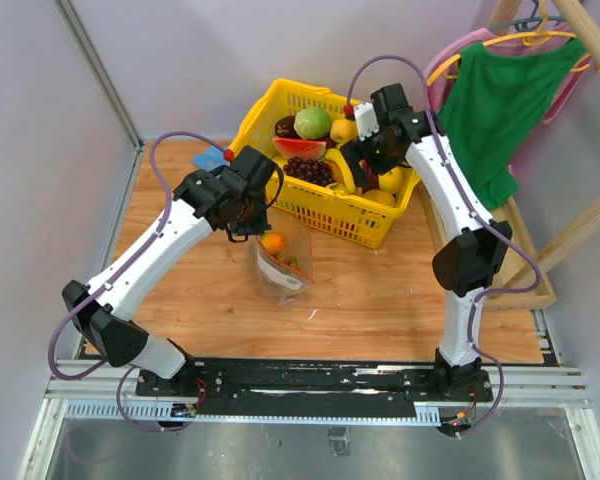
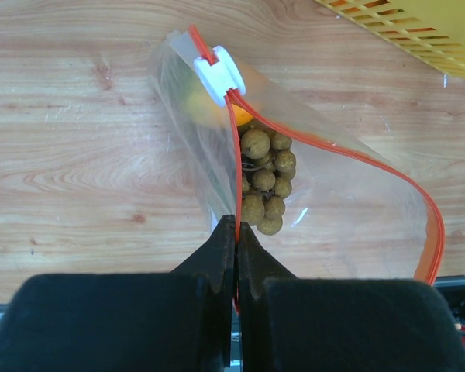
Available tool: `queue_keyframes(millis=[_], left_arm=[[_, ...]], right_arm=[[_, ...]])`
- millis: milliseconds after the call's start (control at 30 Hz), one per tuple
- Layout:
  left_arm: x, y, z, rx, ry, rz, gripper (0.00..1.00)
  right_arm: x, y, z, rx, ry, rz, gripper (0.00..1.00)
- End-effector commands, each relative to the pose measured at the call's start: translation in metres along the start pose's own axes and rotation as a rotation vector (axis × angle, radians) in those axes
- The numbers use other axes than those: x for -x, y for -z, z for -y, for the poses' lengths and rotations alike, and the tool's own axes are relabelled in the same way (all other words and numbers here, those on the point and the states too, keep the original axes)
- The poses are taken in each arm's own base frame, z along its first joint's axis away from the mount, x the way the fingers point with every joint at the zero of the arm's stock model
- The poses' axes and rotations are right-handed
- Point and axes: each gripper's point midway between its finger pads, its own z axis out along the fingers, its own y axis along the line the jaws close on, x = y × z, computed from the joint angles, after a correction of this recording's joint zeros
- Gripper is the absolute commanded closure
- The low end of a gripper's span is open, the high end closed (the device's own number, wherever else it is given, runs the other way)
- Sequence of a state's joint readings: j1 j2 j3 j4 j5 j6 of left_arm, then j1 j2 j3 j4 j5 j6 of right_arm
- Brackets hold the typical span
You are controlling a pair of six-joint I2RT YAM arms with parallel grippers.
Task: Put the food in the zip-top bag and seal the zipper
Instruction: Pick up the fake fruit from the bin.
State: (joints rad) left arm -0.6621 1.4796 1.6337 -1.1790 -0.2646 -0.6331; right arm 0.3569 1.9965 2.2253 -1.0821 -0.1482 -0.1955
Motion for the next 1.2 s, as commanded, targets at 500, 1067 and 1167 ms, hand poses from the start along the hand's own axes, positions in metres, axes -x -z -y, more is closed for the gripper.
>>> queue_keyframes(millis=[500, 1067, 1167], left_arm=[[0.001, -0.002, 0.0, -0.015, 0.003, 0.009, 1.0], [0.001, -0.007, 0.0, -0.004, -0.005, -0.003, 1.0], [0.0, -0.008, 0.0, -0.004, -0.004, -0.005, 1.0]], right_arm=[[-0.09, -0.08, 0.025, -0.044, 0.172, -0.37, 0.02], [-0.092, -0.093, 0.025, -0.038, 0.156, -0.38, 0.27], [-0.082, -0.082, 0.024, -0.042, 0.143, -0.344, 0.37]])
